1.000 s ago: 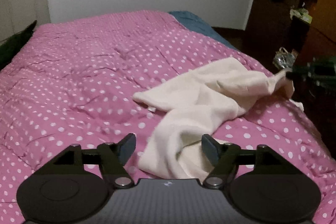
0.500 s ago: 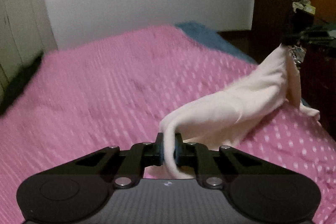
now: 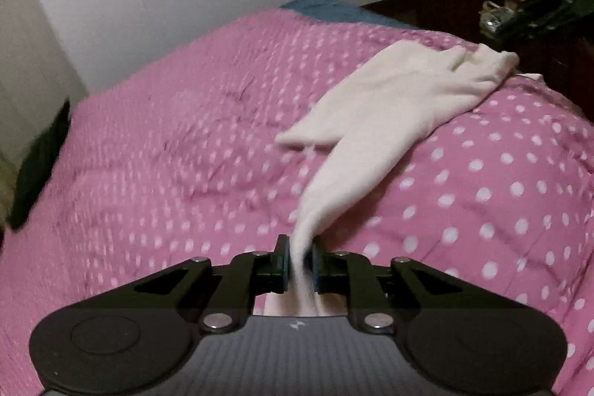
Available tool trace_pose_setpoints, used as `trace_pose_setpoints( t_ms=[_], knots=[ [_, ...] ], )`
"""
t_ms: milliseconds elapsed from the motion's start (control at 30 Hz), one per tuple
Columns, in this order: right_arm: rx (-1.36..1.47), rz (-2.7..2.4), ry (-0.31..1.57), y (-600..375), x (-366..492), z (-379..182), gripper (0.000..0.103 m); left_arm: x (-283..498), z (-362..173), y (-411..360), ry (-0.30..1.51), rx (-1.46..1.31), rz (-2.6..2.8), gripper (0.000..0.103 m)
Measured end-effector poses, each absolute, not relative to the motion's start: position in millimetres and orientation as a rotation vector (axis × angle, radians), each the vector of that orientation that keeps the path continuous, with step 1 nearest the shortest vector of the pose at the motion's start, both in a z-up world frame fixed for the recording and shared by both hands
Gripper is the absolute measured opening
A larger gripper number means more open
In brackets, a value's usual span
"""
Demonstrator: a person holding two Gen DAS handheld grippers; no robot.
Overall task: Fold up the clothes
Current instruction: 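Spread the sweatshirt flat on the bed with the left gripper while the right gripper holds the sleeve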
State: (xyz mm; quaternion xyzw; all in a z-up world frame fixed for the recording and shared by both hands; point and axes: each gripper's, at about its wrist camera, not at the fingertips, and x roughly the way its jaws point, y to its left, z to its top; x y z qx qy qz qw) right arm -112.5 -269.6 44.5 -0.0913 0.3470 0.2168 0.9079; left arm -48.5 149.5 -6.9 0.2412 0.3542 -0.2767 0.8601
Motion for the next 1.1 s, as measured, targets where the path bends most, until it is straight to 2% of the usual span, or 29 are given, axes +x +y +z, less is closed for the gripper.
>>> trace_pose_setpoints(
  t_ms=[33,67,167,267,300,400,433,533,567,600,767,800,833,933,1100],
  knots=[
    [-0.19,0.453,0.717,-269,-110,45,0.042,-47,-5,156,0.743,0.484,-0.573,0.017],
    [-0.206,0.457,0.713,-266,-108,45,0.046,-45,1,162,0.736,0.456,-0.557,0.018],
    [-0.235,0.469,0.737,-262,-99,37,0.049,-37,24,167,0.689,0.384,-0.529,0.021],
    [-0.244,0.464,0.78,-258,-91,23,0.052,-31,40,156,0.631,0.323,-0.548,0.038],
    [-0.246,0.452,0.79,-259,-89,20,0.052,-27,43,149,0.619,0.311,-0.562,0.043],
    [-0.214,0.426,0.821,-263,-84,11,0.052,-19,36,116,0.62,0.322,-0.625,0.048],
    [-0.197,0.418,0.831,-265,-83,8,0.052,-16,34,104,0.623,0.33,-0.647,0.053],
    [-0.16,0.421,0.846,-270,-82,6,0.049,1,16,73,0.682,0.343,-0.703,0.057],
    [-0.154,0.425,0.852,-271,-82,5,0.041,6,10,64,0.702,0.345,-0.714,0.057],
    [-0.148,0.429,0.858,-271,-82,4,0.039,11,4,57,0.726,0.349,-0.722,0.057],
    [-0.118,0.438,0.874,-274,-82,4,0.038,20,-14,52,0.791,0.338,-0.75,0.054],
    [-0.109,0.44,0.878,-275,-82,4,0.038,20,-15,54,0.798,0.338,-0.758,0.045],
    [-0.1,0.44,0.881,-276,-83,4,0.038,20,-16,54,0.801,0.335,-0.768,0.03],
    [-0.083,0.44,0.884,-279,-85,3,0.039,15,-16,54,0.789,0.341,-0.783,0.017],
    [-0.063,0.439,0.886,-283,-87,3,0.04,4,-18,55,0.762,0.375,-0.797,0.016]
  ],
)
